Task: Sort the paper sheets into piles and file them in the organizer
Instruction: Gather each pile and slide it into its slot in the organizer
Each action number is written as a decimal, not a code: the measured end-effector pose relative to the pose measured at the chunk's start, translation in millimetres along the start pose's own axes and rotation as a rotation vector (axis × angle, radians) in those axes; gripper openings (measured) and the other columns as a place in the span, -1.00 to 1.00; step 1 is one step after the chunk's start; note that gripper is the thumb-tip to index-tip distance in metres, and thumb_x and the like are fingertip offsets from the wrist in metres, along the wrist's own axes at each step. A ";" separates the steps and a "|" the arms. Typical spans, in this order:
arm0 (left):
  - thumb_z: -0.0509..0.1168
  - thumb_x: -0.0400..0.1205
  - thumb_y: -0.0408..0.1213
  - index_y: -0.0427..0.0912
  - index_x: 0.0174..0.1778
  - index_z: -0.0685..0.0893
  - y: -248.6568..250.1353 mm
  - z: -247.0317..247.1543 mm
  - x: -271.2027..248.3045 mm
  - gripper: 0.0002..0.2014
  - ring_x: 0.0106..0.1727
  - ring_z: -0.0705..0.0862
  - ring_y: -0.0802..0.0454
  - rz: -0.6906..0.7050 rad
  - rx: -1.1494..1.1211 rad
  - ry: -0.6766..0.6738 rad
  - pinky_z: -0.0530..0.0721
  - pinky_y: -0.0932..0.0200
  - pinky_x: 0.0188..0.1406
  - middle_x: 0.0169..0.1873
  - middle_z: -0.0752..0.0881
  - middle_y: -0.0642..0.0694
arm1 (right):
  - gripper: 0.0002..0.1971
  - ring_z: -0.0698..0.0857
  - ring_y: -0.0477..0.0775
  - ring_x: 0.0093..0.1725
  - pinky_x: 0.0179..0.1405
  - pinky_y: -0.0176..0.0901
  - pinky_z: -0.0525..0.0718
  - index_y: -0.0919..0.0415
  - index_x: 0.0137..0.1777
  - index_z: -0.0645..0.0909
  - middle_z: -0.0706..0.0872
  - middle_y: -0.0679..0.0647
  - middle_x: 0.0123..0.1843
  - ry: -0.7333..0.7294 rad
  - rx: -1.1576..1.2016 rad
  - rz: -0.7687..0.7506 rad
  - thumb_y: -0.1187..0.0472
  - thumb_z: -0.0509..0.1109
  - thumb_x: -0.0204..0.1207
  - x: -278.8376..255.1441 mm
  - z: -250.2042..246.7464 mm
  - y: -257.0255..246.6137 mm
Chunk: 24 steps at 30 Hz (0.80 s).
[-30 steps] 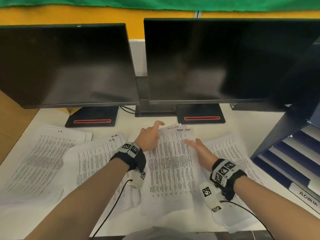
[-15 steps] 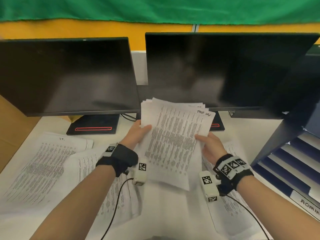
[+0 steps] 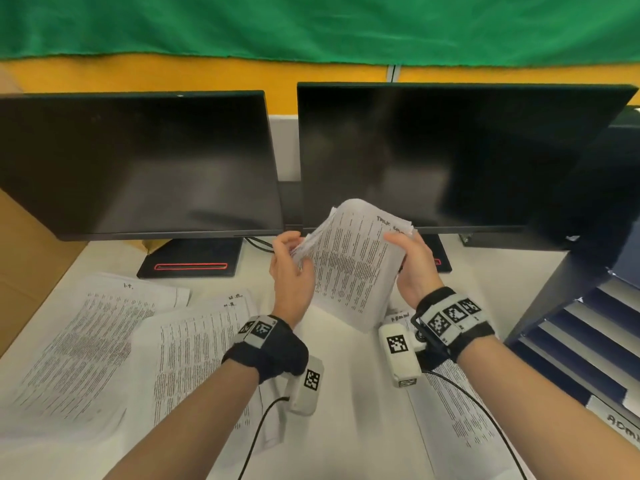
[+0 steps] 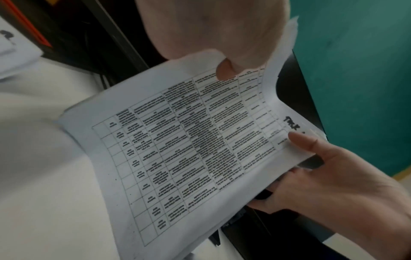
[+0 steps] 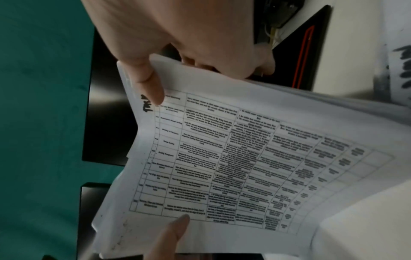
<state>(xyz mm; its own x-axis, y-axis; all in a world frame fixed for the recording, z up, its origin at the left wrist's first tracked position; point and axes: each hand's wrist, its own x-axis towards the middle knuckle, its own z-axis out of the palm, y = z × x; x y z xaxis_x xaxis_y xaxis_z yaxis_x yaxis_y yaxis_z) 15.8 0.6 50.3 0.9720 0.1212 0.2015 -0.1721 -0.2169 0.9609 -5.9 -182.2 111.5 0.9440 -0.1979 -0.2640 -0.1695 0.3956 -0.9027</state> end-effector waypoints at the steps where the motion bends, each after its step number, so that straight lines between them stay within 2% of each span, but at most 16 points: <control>1: 0.20 0.60 -0.36 0.26 0.16 0.32 4.3 -0.1 -0.9 -0.59 0.13 0.64 -0.13 -0.017 -0.062 0.027 0.69 -0.25 0.09 0.08 0.59 0.00 | -0.53 0.71 0.18 0.20 0.13 0.15 0.68 0.22 0.36 0.49 0.70 0.21 0.25 -0.010 0.016 0.008 0.24 0.39 0.43 0.2 1.0 1.2; 2: 0.22 0.62 -0.38 0.16 0.21 0.31 7.2 -0.2 -0.1 -0.62 0.05 0.68 -0.03 -0.032 -0.132 0.054 0.72 -0.11 0.03 0.04 0.60 0.00 | -0.51 0.69 0.21 0.24 0.24 0.24 0.62 0.20 0.37 0.49 0.69 0.22 0.27 -0.019 0.031 0.010 0.22 0.38 0.40 0.7 2.5 2.6; 4: 0.20 0.67 -0.34 -0.03 0.31 0.29 14.7 -1.4 3.9 -0.67 -0.09 0.66 0.14 -0.057 -0.244 0.112 0.69 0.09 -0.07 -0.02 0.58 0.06 | -0.51 0.66 0.23 0.27 0.34 0.31 0.52 0.16 0.33 0.53 0.70 0.19 0.27 -0.013 0.044 -0.009 0.19 0.35 0.35 0.7 6.8 4.6; 7: 0.13 0.72 -0.29 -0.10 0.31 0.31 22.1 -4.5 9.7 -0.74 -0.15 0.63 0.20 -0.097 -0.325 0.164 0.66 0.20 -0.14 -0.10 0.59 0.07 | -0.65 0.67 0.18 0.25 0.31 0.20 0.56 0.14 0.22 0.61 0.73 0.15 0.21 -0.021 -0.006 -0.082 0.25 0.25 0.44 -3.6 17.8 1.5; 9: 0.08 0.72 -0.33 -0.05 0.22 0.32 23.8 -6.5 11.4 -0.80 -0.14 0.63 0.18 -0.096 -0.343 0.169 0.67 0.17 -0.13 -0.11 0.60 0.05 | -0.72 0.70 0.09 0.18 0.15 -0.03 0.64 0.13 0.17 0.61 0.75 0.08 0.15 -0.037 -0.065 -0.149 0.30 0.17 0.53 -3.9 21.6 1.6; 11: 0.04 0.72 -0.35 -0.01 0.20 0.31 22.5 -8.1 12.5 -0.81 -0.11 0.63 0.14 -0.091 -0.341 0.157 0.67 0.10 -0.10 -0.10 0.60 0.03 | -0.81 0.67 0.08 0.11 0.02 -0.16 0.62 0.10 0.08 0.52 0.69 0.02 0.06 0.017 -0.146 -0.249 0.31 0.15 0.58 -4.1 23.9 4.1; 12: 0.03 0.73 -0.34 0.00 0.19 0.32 20.7 -8.7 13.2 -0.82 -0.10 0.64 0.12 -0.084 -0.327 0.147 0.68 0.08 -0.10 -0.09 0.60 0.02 | -0.84 0.64 0.04 0.08 -0.01 -0.21 0.58 0.07 0.10 0.46 0.64 -0.02 0.03 0.067 -0.244 -0.325 0.30 0.14 0.61 -4.6 24.0 5.2; 13: 0.04 0.74 -0.31 0.03 0.18 0.33 19.1 -9.2 13.4 -0.83 -0.09 0.65 0.09 -0.075 -0.306 0.138 0.69 0.05 -0.10 -0.08 0.60 0.01 | -0.80 0.61 -0.02 0.06 -0.02 -0.29 0.55 0.02 0.18 0.40 0.59 -0.06 0.03 0.110 -0.375 -0.413 0.28 0.14 0.63 -5.0 23.3 5.9; 15: 0.09 0.73 -0.29 0.07 0.19 0.34 15.6 -9.4 13.7 -0.81 -0.04 0.67 0.03 -0.050 -0.260 0.113 0.74 -0.02 -0.09 -0.03 0.61 -0.02 | -0.60 0.57 -0.20 0.08 0.00 -0.51 0.49 -0.08 0.44 0.27 0.51 -0.10 0.15 0.137 -0.631 -0.589 0.26 0.16 0.65 -4.6 19.1 7.6; 17: 0.11 0.71 -0.32 0.06 0.22 0.33 15.8 -8.9 12.5 -0.77 -0.06 0.68 0.10 -0.041 -0.239 0.085 0.76 0.06 -0.15 -0.03 0.61 0.01 | -0.41 0.51 -0.31 0.06 -0.02 -0.67 0.43 -0.14 0.57 0.12 0.36 -0.14 0.27 0.090 -0.864 -0.699 0.30 0.19 0.63 -5.1 15.5 6.6; 18: 0.12 0.72 -0.31 0.04 0.23 0.32 16.1 -9.0 12.3 -0.78 -0.09 0.68 0.15 -0.038 -0.243 0.077 0.73 0.13 -0.19 -0.04 0.60 0.03 | -0.36 0.51 -0.28 0.03 0.00 -0.67 0.44 -0.16 0.59 0.10 0.31 -0.12 0.30 0.057 -0.966 -0.714 0.32 0.23 0.61 -4.7 13.3 6.4; 21: 0.13 0.72 -0.20 0.05 0.21 0.32 19.3 -10.0 12.6 -0.82 -0.09 0.67 0.10 -0.058 -0.268 0.066 0.68 0.18 -0.23 -0.05 0.60 0.00 | -0.39 0.49 -0.13 0.18 0.23 -0.39 0.52 -0.09 0.57 0.24 0.27 -0.01 0.44 0.041 -1.084 -0.684 0.32 0.29 0.58 -3.9 7.9 6.3; 22: 0.15 0.71 -0.15 0.06 0.20 0.32 20.1 -10.6 13.2 -0.81 -0.07 0.67 0.06 -0.067 -0.278 0.066 0.69 0.15 -0.21 -0.04 0.60 -0.02 | -0.45 0.47 -0.14 0.20 0.23 -0.46 0.47 -0.05 0.55 0.29 0.28 0.00 0.45 0.064 -1.071 -0.683 0.32 0.28 0.60 -2.8 6.4 7.4; 24: 0.21 0.65 -0.02 0.10 0.20 0.33 21.9 -10.6 14.3 -0.74 -0.05 0.68 0.04 -0.065 -0.271 0.060 0.71 0.13 -0.19 -0.02 0.61 -0.04 | -0.57 0.43 -0.23 0.15 0.09 -0.75 0.34 0.08 0.47 0.40 0.34 0.02 0.40 0.118 -1.009 -0.707 0.32 0.25 0.62 -0.9 6.4 8.3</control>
<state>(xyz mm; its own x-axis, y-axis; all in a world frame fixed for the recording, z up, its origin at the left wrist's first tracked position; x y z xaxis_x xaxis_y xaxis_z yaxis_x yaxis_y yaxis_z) 24.3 7.8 76.2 0.9726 0.1853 0.1407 -0.1540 0.0589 0.9863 -6.3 -173.0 106.5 0.8944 -0.1873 0.4062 0.1751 -0.6890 -0.7033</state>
